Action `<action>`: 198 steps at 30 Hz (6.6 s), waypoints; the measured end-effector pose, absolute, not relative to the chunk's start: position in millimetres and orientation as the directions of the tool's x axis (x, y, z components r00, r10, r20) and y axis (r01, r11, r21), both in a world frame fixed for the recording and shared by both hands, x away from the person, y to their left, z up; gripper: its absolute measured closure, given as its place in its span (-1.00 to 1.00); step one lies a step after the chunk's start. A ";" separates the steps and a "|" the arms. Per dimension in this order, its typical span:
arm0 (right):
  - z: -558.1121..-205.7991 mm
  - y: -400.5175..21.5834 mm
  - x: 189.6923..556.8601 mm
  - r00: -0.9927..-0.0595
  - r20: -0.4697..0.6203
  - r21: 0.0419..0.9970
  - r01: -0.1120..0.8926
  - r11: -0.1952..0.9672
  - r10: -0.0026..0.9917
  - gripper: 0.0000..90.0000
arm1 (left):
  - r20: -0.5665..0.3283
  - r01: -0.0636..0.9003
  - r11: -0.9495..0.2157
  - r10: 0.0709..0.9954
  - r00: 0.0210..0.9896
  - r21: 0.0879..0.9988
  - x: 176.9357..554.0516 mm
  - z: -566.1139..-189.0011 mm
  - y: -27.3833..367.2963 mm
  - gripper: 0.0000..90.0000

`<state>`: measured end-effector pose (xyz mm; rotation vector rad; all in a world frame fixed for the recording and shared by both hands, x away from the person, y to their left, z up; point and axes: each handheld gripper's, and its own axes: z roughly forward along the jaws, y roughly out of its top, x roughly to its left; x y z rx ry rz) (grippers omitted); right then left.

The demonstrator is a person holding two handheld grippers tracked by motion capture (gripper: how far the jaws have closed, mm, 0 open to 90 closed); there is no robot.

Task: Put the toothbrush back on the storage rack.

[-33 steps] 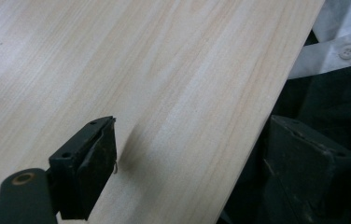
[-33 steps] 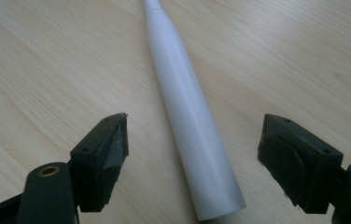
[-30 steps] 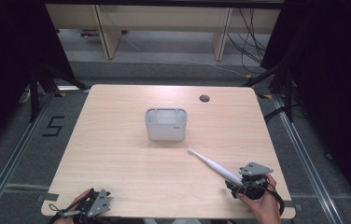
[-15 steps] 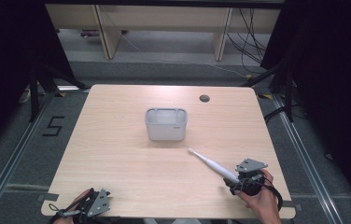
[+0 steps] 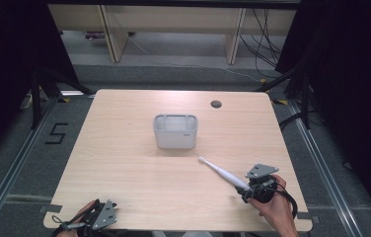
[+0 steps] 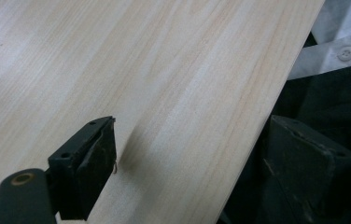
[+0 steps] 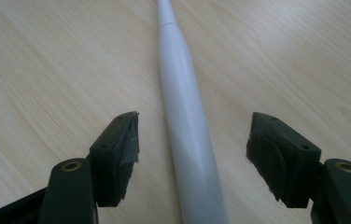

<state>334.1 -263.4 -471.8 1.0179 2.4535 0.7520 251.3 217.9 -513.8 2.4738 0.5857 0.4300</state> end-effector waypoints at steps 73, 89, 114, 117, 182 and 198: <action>-473.9 -198.3 420.8 -0.783 -0.085 0.157 0.600 0.784 0.616 0.46 | 0.180 0.300 -0.755 0.480 0.858 0.583 250.9 -512.9 217.3 -0.65; -472.3 -188.9 425.3 -0.798 -0.049 0.061 0.598 0.799 0.600 0.47 | 0.174 0.296 -0.751 0.477 0.862 0.590 250.4 -513.2 217.4 -0.64; -467.8 -199.6 423.4 -0.788 -0.048 0.154 0.602 0.784 0.614 0.48 | 0.179 0.290 -0.751 0.474 0.862 0.593 250.7 -511.3 218.1 -0.64; -460.8 -204.8 421.4 -0.785 -0.046 0.200 0.599 0.775 0.618 0.48 | 0.179 0.290 -0.751 0.474 0.862 0.593 250.6 -511.1 218.3 -0.64; -383.4 -236.0 430.6 -0.666 -0.014 0.906 0.307 0.291 0.746 0.48 | 0.178 0.295 -0.747 0.481 0.858 0.596 251.8 -510.5 218.3 -0.64; -375.0 -219.7 440.6 -0.692 0.019 0.912 0.308 0.272 0.721 0.48 | 0.179 0.295 -0.748 0.481 0.858 0.595 251.8 -511.0 219.2 -0.64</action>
